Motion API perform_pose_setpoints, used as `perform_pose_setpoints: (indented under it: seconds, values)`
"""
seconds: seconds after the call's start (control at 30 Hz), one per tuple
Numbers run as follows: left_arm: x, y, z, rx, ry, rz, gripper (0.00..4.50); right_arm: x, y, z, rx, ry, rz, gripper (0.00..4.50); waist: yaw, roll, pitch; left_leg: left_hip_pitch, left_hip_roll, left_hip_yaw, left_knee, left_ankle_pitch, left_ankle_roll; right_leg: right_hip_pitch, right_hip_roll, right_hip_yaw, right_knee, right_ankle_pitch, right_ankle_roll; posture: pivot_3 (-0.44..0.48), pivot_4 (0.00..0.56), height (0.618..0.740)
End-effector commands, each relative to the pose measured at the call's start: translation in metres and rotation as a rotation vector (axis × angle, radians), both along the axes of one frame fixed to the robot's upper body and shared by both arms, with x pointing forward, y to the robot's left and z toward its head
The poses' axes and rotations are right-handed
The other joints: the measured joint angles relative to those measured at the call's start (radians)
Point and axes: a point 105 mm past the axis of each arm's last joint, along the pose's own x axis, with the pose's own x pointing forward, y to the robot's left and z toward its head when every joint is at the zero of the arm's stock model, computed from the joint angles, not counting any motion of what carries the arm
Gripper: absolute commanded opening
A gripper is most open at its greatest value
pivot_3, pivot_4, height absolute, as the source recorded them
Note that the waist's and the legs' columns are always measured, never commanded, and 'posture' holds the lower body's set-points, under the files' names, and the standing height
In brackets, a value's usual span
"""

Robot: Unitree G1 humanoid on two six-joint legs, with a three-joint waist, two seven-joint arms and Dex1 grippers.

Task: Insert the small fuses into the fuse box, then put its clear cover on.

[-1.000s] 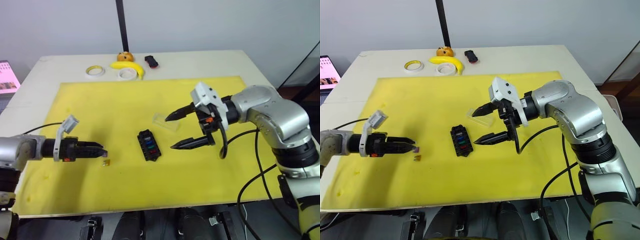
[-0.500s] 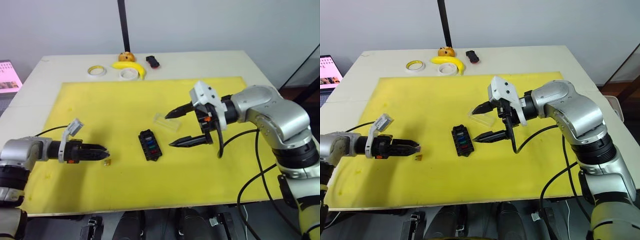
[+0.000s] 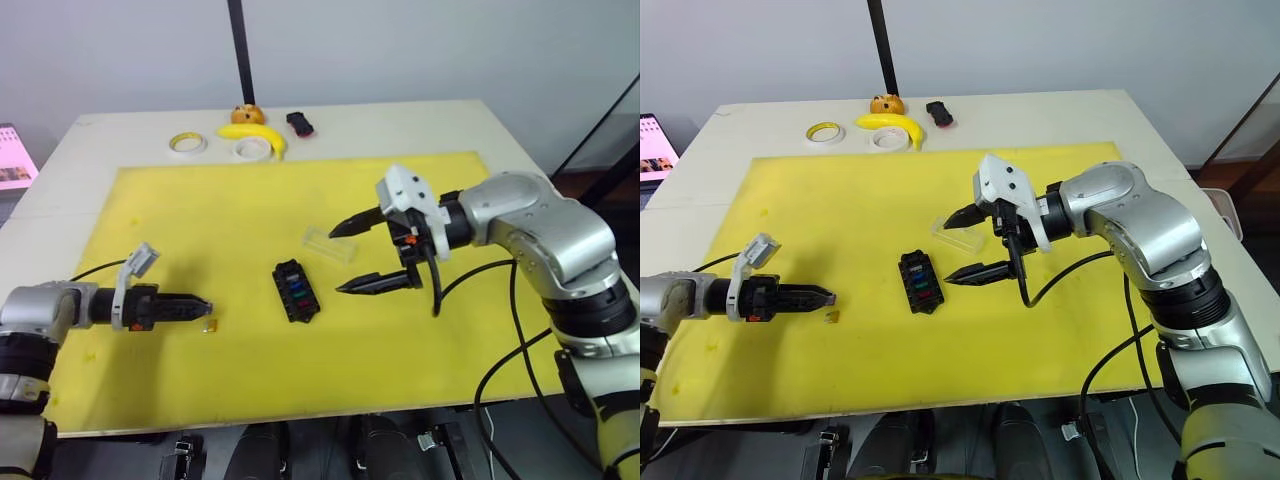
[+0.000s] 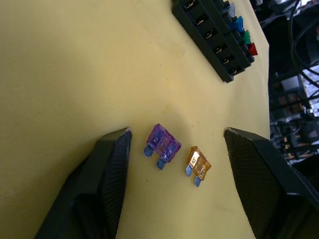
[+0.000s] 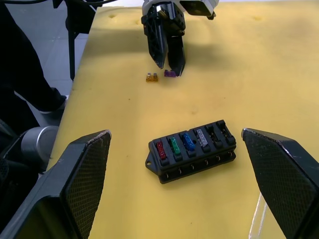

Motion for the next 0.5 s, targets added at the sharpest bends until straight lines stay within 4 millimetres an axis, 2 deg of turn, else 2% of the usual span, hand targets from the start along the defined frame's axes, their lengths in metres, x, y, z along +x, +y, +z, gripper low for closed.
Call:
perform_pose_setpoints:
  seconds: [0.03,0.37,0.47,0.5]
  values:
    - [-0.004,0.0146,-0.0166,0.069,0.05,0.064,1.42,-0.0002,0.0012,0.0059,0.005,-0.046,0.005,4.5,-0.001,0.0,0.0,0.0,0.0,0.0,0.0,0.0,0.0,0.0,0.0,0.0,0.0,0.0,0.0,0.0,0.15,0.74]
    - [-0.0024,0.0139,-0.0152,0.055,0.043,0.079,1.42,-0.0011,0.0026,0.004,0.002,-0.048,0.012,4.5,0.002,0.0,0.0,0.0,0.001,0.001,0.0,0.0,0.0,-0.001,0.0,0.002,0.001,0.0,0.0,0.0,0.15,0.74]
    - [-0.0022,0.0142,-0.014,0.046,0.035,0.083,0.55,-0.0006,0.003,0.0031,0.002,-0.048,0.01,4.5,0.001,0.0,0.0,0.0,0.001,0.0,0.0,0.0,0.0,-0.001,0.0,0.001,0.001,0.0,0.0,0.0,0.15,0.74]
    - [-0.0024,0.0142,-0.0133,0.044,0.031,0.08,0.07,-0.0005,0.003,0.0029,0.002,-0.048,0.01,4.5,0.001,0.0,0.0,0.0,0.001,0.0,0.0,0.0,0.0,-0.001,0.0,0.002,0.0,0.0,0.0,0.0,0.15,0.74]
